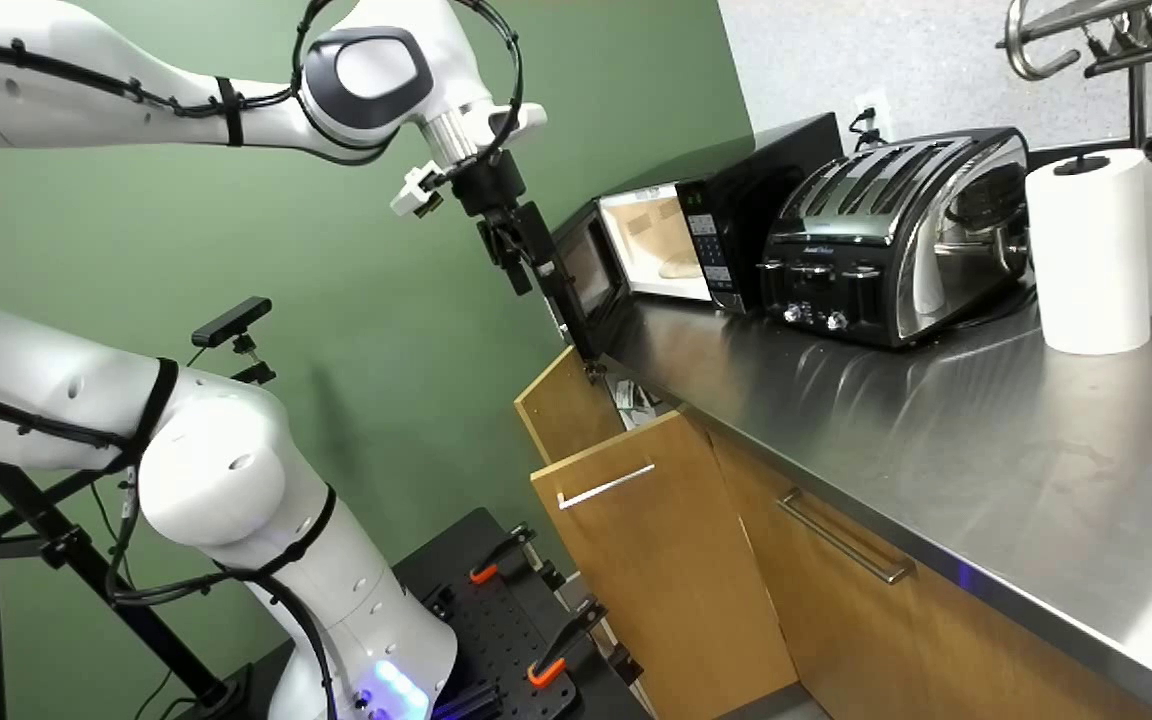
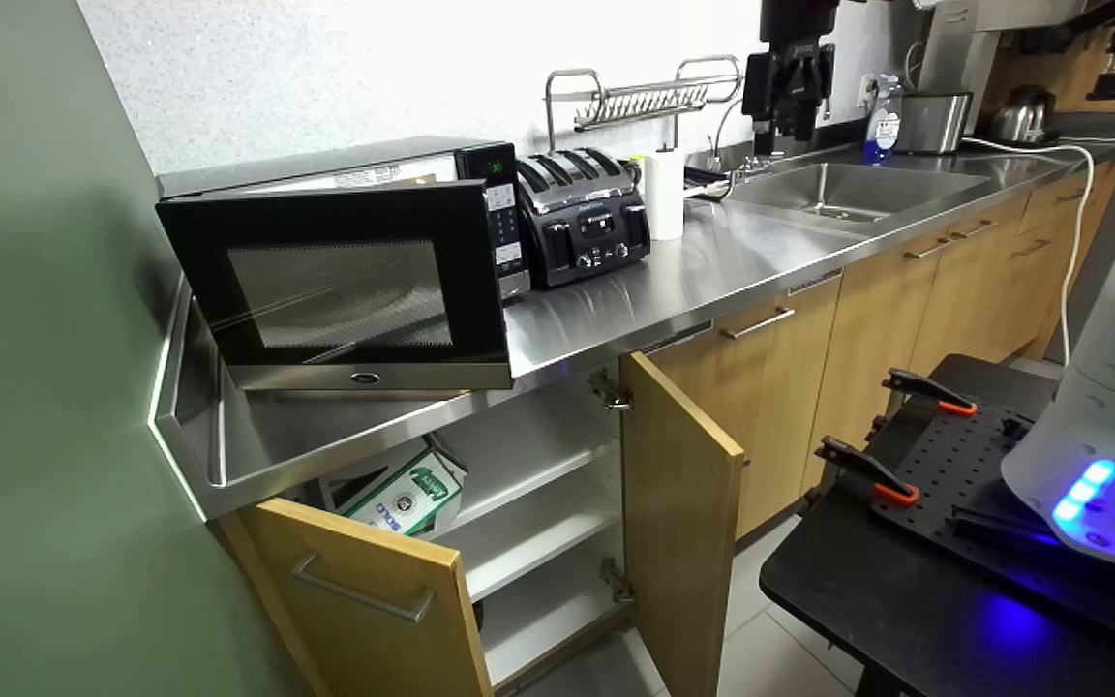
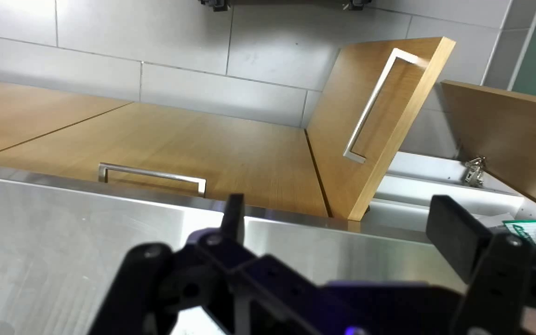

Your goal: Close the microwave

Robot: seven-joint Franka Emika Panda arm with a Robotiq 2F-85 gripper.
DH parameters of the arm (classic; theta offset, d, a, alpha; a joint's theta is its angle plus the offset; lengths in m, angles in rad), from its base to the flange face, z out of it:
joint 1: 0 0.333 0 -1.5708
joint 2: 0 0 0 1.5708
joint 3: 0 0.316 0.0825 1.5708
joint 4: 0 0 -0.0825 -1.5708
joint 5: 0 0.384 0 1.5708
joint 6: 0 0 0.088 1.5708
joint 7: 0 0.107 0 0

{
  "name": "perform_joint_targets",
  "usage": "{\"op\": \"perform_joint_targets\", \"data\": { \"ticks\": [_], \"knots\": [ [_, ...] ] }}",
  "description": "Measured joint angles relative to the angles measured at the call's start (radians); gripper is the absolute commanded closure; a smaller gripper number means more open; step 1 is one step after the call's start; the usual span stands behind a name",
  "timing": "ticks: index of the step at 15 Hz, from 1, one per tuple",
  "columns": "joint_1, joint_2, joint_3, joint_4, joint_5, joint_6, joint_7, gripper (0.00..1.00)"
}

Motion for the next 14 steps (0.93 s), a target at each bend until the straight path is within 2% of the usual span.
{"op": "perform_joint_targets", "data": {
  "ticks": [9,11,14],
  "knots": [
    [0.003,0.0,0.01,0.0,-0.001,0.015,0.0,0.0],
    [0.017,0.0,0.051,0.008,-0.014,0.075,0.001,0.0],
    [0.054,0.002,0.152,0.041,-0.04,0.173,0.012,0.0]
  ]
}}
